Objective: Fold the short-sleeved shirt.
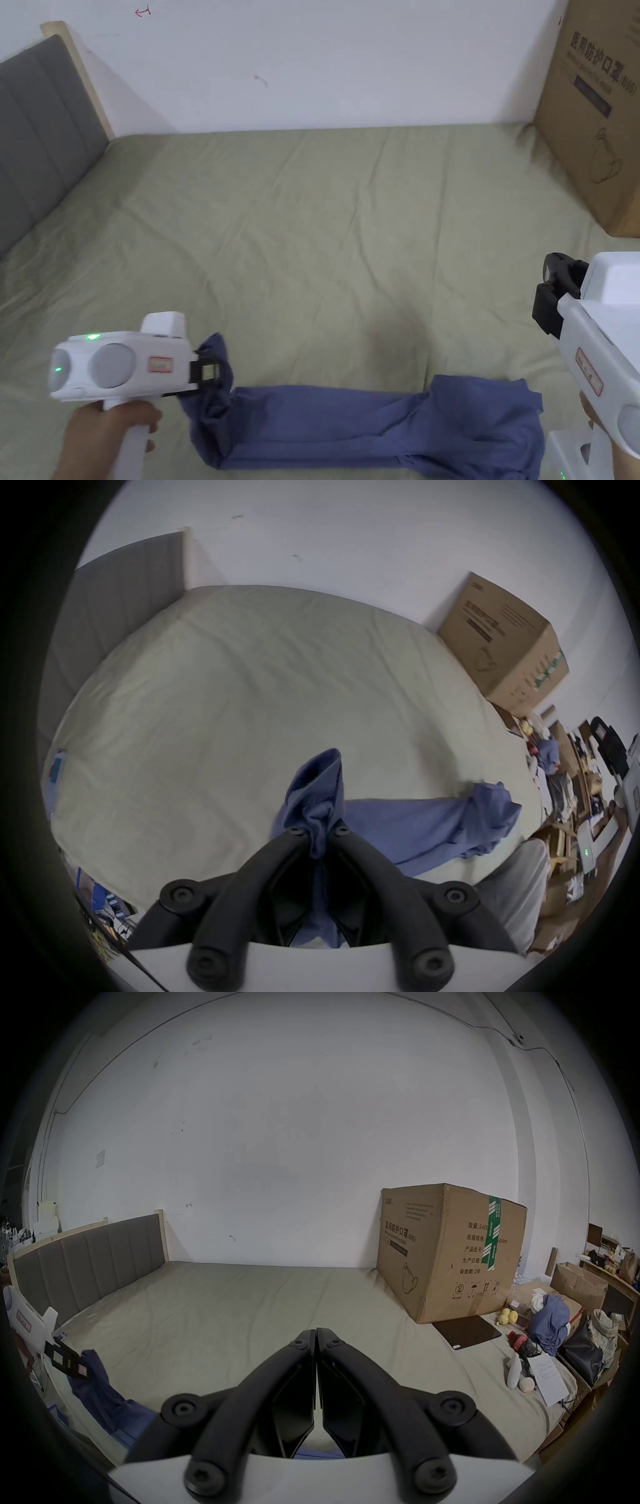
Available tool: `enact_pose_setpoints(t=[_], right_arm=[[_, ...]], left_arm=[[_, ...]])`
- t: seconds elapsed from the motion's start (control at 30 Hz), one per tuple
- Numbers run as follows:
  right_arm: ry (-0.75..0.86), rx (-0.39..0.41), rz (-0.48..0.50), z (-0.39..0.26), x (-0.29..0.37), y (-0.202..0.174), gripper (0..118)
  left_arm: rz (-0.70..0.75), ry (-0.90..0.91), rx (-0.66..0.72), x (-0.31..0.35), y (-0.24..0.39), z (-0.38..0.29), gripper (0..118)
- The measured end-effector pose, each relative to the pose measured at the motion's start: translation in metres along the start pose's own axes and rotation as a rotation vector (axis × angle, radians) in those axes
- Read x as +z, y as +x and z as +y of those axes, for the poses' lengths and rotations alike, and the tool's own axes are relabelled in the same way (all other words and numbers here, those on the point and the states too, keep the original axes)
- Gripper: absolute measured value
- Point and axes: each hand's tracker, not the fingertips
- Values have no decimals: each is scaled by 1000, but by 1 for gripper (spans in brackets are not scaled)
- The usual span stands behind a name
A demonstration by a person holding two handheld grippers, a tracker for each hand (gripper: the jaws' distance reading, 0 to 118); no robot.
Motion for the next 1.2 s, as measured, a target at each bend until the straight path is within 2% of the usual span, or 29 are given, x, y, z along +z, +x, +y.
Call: enact_pose_setpoints(t=[0.2, 0.5, 0.57, 0.6, 0.63, 0.67, 0.7, 0.73, 0.97, 1.0, 1.1, 1.13, 1.2], right_arm=[[2, -4, -12, -3, 8, 10, 0], [-18, -2, -39, -5, 20, 20, 0], [-18, 1, -44, -6, 21, 22, 0], [-19, 0, -44, -7, 20, 23, 0], [-21, -2, -46, -7, 19, 24, 0], [-22, -5, -46, -7, 19, 25, 0], [-22, -6, -47, -6, 18, 25, 0], [-21, -7, -47, -7, 17, 26, 0], [-6, -1, -36, 0, 15, 24, 0], [-4, -1, -34, 1, 15, 23, 0], [2, 2, -28, 4, 14, 22, 0], [3, 3, -26, 4, 13, 21, 0], [6, 4, -23, 5, 13, 21, 0]], left_arm=[[-68, -94, -48, -56, 66, -5, 4], [-30, -223, -62, -139, 118, -38, 5], [6, -213, -108, -138, 124, -41, 23], [-9, -206, -102, -136, 126, -41, 39], [-43, -193, -93, -131, 127, -39, 67], [-90, -180, -76, -126, 128, -37, 84], [-112, -164, -64, -116, 133, -38, 98], [-114, -129, -50, -107, 134, -35, 105], [-119, 159, -55, -33, 118, -22, 101], [-103, 194, -53, -26, 113, -22, 97], [-62, 286, -51, -17, 89, -20, 77], [-56, 314, -51, -14, 83, -23, 64], [-65, 335, -66, -12, 73, -28, 60]])
